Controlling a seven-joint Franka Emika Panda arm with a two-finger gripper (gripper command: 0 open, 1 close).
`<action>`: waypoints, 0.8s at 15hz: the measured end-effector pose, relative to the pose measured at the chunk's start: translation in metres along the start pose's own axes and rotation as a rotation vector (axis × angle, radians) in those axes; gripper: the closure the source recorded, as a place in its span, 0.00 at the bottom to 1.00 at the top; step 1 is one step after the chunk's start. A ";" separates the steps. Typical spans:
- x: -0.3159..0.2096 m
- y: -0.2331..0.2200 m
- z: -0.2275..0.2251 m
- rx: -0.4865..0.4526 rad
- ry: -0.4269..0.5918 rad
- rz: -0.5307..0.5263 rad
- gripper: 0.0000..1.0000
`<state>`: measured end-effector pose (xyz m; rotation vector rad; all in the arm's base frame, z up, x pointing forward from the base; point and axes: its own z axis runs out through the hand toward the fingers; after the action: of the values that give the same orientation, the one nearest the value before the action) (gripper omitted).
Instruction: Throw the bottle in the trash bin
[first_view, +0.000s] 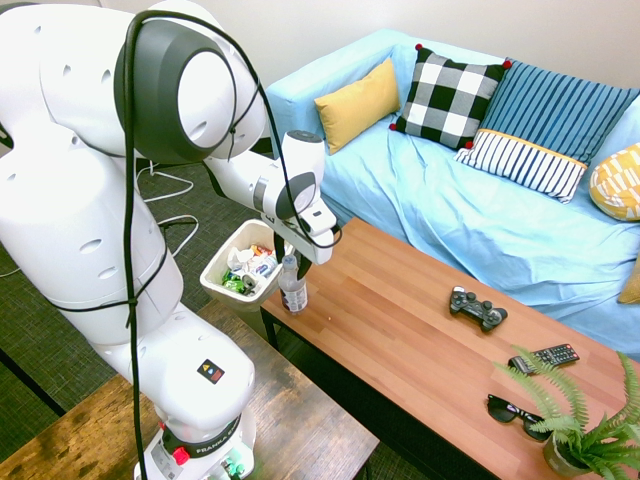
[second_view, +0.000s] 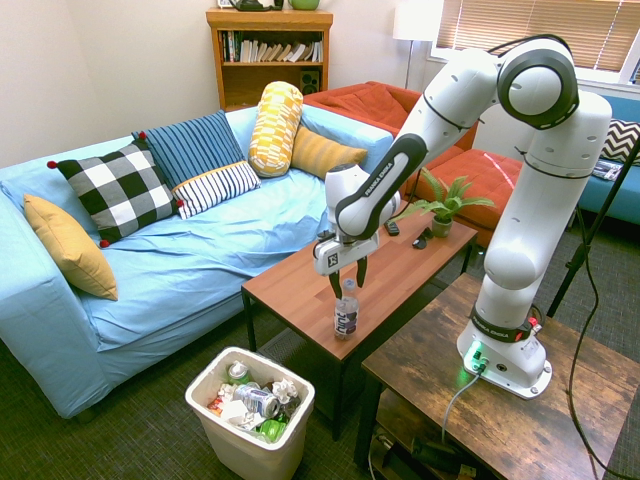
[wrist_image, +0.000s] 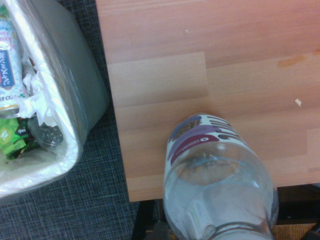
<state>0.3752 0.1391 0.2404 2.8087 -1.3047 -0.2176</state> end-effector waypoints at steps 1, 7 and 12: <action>0.000 0.000 0.000 0.000 0.000 0.000 1.00; 0.003 -0.001 -0.003 0.006 0.002 0.004 1.00; 0.001 -0.019 -0.040 0.051 0.048 -0.030 1.00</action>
<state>0.3962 0.1496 0.2777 2.8581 -1.2769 -0.1195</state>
